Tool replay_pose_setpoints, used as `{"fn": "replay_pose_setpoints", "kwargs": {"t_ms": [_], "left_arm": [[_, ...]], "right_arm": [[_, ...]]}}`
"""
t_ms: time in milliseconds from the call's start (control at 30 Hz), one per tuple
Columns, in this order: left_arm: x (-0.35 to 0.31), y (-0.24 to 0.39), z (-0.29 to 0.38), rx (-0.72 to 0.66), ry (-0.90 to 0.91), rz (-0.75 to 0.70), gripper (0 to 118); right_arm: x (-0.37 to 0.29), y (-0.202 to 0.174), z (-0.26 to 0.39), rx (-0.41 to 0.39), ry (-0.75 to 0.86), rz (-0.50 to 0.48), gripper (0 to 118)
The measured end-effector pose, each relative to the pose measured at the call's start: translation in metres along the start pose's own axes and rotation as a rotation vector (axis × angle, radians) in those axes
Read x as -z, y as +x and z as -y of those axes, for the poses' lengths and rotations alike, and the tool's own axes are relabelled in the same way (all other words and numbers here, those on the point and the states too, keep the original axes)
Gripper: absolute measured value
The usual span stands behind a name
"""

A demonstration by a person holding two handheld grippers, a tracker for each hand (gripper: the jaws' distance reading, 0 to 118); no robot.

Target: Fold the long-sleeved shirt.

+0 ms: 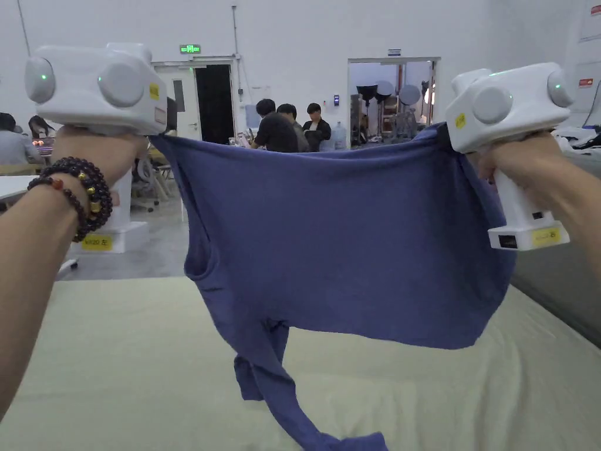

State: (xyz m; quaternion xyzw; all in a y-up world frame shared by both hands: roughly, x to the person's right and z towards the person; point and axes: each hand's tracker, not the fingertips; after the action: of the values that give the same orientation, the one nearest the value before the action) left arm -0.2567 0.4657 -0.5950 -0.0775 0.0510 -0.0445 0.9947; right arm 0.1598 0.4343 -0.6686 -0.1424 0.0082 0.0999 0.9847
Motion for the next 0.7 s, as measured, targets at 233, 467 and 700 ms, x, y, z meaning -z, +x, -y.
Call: {"fn": "replay_pose_setpoints", "kwargs": {"t_ms": [233,467,700], "left_arm": [[0.031,0.014,0.123,0.044,-0.154,0.028,4],[0.056,0.035,0.308,-0.024,-0.461,0.082,4],[0.040,0.031,0.346,-0.103,-0.494,0.087,4]], "right_arm": [[0.034,-0.017,0.121,0.056,-0.142,-0.060,0],[0.072,-0.061,0.291,0.138,-0.393,-0.091,0],[0.064,-0.061,0.335,0.172,-0.423,-0.102,0]]}}
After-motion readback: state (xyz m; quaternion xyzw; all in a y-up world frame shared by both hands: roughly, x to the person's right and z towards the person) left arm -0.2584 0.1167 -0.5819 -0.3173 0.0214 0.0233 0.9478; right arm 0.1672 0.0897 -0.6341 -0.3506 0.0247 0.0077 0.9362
